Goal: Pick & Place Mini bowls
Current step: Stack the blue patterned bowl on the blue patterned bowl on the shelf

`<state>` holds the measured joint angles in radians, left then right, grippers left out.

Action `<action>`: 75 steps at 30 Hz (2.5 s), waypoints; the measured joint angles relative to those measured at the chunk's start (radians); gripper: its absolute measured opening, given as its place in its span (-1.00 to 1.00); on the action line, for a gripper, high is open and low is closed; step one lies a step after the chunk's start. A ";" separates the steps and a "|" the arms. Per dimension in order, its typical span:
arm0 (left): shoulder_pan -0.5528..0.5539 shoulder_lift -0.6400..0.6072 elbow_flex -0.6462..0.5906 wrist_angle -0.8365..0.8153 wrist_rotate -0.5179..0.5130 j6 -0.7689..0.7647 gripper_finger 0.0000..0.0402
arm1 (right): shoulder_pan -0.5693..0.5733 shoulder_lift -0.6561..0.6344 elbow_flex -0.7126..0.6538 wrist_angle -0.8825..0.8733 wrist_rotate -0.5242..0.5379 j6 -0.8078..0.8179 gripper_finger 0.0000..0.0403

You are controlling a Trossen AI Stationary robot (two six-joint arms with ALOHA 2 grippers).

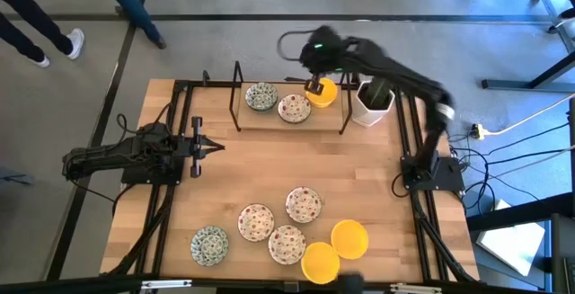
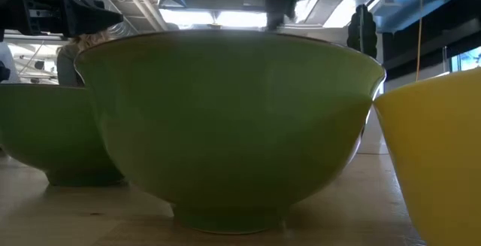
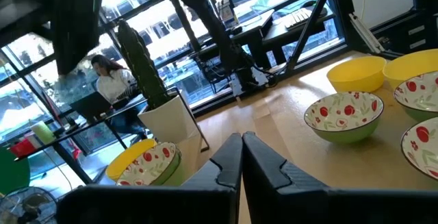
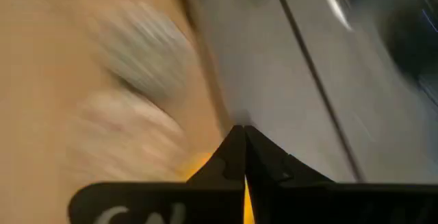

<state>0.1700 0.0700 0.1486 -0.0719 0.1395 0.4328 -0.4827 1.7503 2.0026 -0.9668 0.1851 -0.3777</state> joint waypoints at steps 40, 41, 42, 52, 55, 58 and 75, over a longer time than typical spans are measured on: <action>0.000 0.000 0.000 -0.008 0.000 -0.026 -0.97 | 0.382 -1.536 -1.704 1.023 -0.476 0.318 -0.97; 0.000 0.000 0.000 -0.008 0.000 -0.026 -0.97 | 0.382 -1.542 -1.714 1.033 -0.477 0.317 -0.97; 0.000 0.000 0.000 -0.008 0.000 -0.026 -0.96 | 0.382 -1.547 -1.724 1.041 -0.477 0.315 -0.97; 0.000 0.000 0.000 -0.008 0.000 -0.026 -0.98 | 0.382 -1.558 -1.806 1.076 -0.492 0.284 -0.96; 0.000 0.000 0.000 -0.008 0.000 -0.026 -0.97 | 0.382 -1.557 -1.835 1.096 -0.525 0.285 -0.96; 0.000 0.000 0.000 -0.008 0.000 -0.027 -0.96 | 0.382 -1.557 -1.850 1.112 -0.526 0.280 -0.96; 0.000 0.000 0.000 -0.016 0.000 -0.030 -0.97 | 0.382 -1.557 -1.943 1.266 -0.493 0.295 -0.95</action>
<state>0.1699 0.0704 0.1486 -0.0883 0.1394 0.4026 -0.1009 0.1936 0.0593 0.2993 -0.3080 -0.0831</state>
